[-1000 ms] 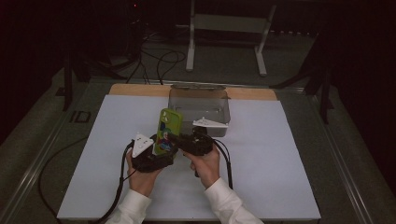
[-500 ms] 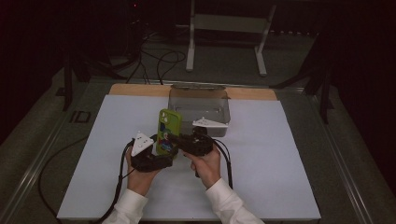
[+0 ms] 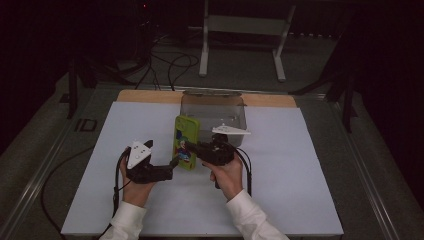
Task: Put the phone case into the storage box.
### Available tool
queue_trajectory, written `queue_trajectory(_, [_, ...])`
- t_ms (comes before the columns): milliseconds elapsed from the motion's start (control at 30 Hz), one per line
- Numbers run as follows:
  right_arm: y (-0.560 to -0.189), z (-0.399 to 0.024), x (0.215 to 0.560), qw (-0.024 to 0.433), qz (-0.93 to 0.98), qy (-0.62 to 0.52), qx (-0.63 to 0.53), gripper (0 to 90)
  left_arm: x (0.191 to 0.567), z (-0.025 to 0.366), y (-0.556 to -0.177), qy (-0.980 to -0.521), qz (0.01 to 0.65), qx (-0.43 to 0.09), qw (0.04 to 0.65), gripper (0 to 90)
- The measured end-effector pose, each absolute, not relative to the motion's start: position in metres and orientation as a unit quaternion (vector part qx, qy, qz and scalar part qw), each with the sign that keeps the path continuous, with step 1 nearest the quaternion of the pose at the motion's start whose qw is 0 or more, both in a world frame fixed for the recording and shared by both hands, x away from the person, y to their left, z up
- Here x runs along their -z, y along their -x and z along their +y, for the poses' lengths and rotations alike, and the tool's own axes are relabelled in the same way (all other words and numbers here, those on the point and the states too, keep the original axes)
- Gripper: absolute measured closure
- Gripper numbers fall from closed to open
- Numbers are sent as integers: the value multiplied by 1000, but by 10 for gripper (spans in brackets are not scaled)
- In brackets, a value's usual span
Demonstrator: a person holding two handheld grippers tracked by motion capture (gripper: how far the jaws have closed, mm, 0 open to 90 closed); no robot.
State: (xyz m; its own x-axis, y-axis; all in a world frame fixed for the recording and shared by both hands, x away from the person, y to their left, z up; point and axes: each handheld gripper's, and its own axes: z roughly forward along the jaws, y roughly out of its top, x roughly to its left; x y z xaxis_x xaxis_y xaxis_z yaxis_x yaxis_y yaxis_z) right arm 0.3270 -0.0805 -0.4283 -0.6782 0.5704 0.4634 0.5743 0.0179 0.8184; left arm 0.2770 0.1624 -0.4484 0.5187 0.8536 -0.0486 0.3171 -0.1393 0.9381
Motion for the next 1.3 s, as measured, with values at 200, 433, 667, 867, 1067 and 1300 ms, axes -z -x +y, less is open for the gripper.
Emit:
queue_trajectory(200, [-329, -87, 419, -8, -721, 398, 568, 783, 442, 177, -272, -703, 411, -287, 505, 0])
queue_trajectory(433, [-333, -95, 409, -10, -722, 407, 560, 782, 445, 192, -266, -708, 411, -289, 497, 0])
queue_trajectory(667, [-340, -106, 396, -12, -727, 419, 544, 783, 458, 213, -253, -712, 409, -288, 493, 0])
queue_trajectory(867, [-348, -114, 390, -9, -727, 432, 534, 782, 472, 228, -240, -710, 417, -300, 482, 0])
queue_trajectory(1067, [-353, -118, 387, -7, -726, 443, 526, 781, 484, 238, -231, -705, 429, -311, 472, 0])
queue_trajectory(1300, [-361, -123, 383, -4, -724, 459, 514, 781, 491, 242, -231, -696, 441, -323, 466, 0])
